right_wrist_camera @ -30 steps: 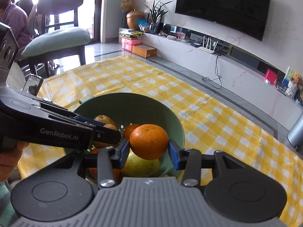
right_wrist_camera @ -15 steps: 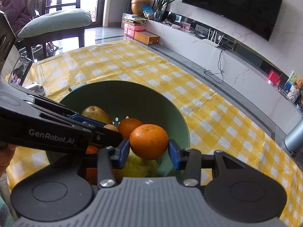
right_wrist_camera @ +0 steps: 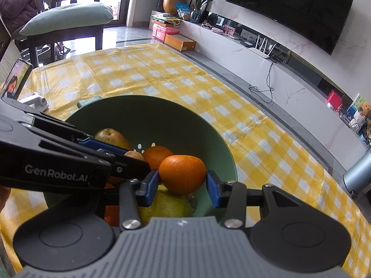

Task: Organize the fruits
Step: 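Carry the kiwi and orange into the green colander and open both tools, then lift both open tools out of the colander toward the tomato and cucumber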

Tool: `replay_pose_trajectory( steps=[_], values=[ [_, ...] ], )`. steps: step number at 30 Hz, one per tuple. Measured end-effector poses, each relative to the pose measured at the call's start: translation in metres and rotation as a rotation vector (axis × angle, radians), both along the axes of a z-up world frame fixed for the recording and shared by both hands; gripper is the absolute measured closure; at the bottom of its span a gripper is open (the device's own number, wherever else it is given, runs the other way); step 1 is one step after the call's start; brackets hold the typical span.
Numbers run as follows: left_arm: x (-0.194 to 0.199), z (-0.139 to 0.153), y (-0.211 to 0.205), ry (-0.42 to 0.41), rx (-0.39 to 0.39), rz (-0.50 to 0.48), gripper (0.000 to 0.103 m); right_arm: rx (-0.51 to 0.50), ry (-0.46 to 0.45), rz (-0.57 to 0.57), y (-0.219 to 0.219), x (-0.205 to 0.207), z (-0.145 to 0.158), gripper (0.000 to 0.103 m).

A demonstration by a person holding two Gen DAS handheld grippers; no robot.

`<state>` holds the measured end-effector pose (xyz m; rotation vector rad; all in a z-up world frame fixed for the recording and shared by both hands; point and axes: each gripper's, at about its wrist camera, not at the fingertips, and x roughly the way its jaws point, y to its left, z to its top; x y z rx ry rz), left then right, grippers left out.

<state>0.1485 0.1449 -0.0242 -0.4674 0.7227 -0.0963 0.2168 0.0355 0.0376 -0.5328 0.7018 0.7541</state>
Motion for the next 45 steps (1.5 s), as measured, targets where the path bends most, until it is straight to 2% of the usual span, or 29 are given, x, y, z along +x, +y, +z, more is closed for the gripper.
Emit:
replay_pose_trajectory(
  steps=[9, 15, 19, 26, 30, 33, 39, 45],
  values=[
    [-0.003, 0.002, 0.000, -0.019, 0.005, 0.005, 0.064, 0.009, -0.007, -0.011, -0.003, -0.003, 0.004, 0.061],
    [-0.009, 0.007, -0.001, -0.054, 0.026, 0.000, 0.047, 0.021, -0.016, -0.020, -0.010, -0.008, 0.012, 0.060],
    [-0.015, 0.012, -0.001, -0.076, 0.040, 0.013, 0.032, 0.043, -0.031, -0.050, -0.019, -0.012, 0.020, 0.047],
    [-0.030, 0.027, -0.008, -0.129, 0.058, 0.001, 0.032, 0.130, -0.022, -0.091, -0.039, -0.024, 0.037, 0.040],
    [-0.038, 0.039, -0.019, -0.148, 0.073, -0.040, 0.032, 0.178, -0.027, -0.123, -0.056, -0.037, 0.046, 0.038],
    [-0.042, 0.045, -0.028, -0.144, 0.082, -0.059, 0.032, 0.231, -0.024, -0.167, -0.075, -0.045, 0.049, 0.030],
    [-0.053, 0.055, -0.052, -0.147, 0.124, -0.100, 0.032, 0.306, -0.003, -0.259, -0.114, -0.058, 0.046, 0.027],
    [-0.066, 0.053, -0.077, -0.139, 0.173, -0.157, 0.032, 0.330, 0.020, -0.328, -0.146, -0.068, 0.032, 0.026]
  ],
)
